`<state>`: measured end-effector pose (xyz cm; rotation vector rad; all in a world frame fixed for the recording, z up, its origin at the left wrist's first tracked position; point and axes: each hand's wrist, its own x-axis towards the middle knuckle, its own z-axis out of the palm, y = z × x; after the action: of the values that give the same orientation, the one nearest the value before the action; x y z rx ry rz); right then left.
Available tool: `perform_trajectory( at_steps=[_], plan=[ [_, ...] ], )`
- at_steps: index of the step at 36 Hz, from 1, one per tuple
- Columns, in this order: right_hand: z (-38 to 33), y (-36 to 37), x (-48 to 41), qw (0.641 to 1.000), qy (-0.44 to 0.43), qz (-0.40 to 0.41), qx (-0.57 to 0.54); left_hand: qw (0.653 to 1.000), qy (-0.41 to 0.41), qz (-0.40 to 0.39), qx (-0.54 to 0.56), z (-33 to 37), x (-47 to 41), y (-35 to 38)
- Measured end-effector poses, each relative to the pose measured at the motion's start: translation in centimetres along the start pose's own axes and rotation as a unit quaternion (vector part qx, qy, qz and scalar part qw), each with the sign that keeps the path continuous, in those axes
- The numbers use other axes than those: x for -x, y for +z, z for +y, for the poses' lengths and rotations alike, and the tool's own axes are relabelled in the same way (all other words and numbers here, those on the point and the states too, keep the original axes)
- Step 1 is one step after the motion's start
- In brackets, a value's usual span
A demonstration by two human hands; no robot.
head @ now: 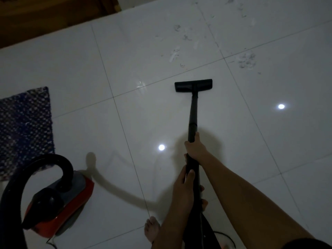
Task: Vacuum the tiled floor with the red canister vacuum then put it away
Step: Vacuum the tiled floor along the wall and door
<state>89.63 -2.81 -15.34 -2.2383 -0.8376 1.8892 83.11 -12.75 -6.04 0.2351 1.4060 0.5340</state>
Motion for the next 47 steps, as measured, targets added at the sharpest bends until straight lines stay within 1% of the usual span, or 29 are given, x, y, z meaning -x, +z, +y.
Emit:
perform_trajectory(
  at_steps=[4,10,17,25,27,32,39,44,47],
  plan=[
    [-1.2,0.8,-0.8,1.000,-0.006,-0.014,-0.011,1.000,0.014,0.017,0.008,0.5,-0.8,-0.6],
    [-4.3,0.3,-3.5,0.999,-0.024,-0.027,0.031,0.998,0.017,0.038,0.051,3.1,-3.0,0.0],
    [-8.0,-0.7,-6.3,0.995,-0.041,-0.031,0.081,0.995,0.030,0.035,0.085,6.3,-5.5,1.0],
    [-13.3,-1.3,-9.8,0.993,-0.042,-0.042,0.103,0.992,0.032,0.030,0.116,10.8,-9.4,1.3],
    [-15.2,-1.3,-10.9,0.993,-0.044,-0.044,0.103,0.992,0.038,0.036,0.114,12.5,-10.7,0.8],
    [-20.3,-0.4,-14.0,0.992,-0.043,-0.036,0.109,0.992,0.043,0.018,0.121,16.6,-14.3,-0.5],
    [-27.4,-0.5,-18.0,0.994,-0.050,-0.035,0.088,0.991,0.057,0.006,0.121,22.7,-19.1,-1.6],
    [-30.5,-1.4,-20.4,0.994,-0.054,-0.036,0.087,0.993,0.072,0.039,0.082,25.6,-22.2,-1.2],
    [-32.3,-2.3,-22.0,0.994,-0.053,-0.038,0.085,0.993,0.075,0.051,0.081,27.4,-23.7,-0.3]
  ],
)
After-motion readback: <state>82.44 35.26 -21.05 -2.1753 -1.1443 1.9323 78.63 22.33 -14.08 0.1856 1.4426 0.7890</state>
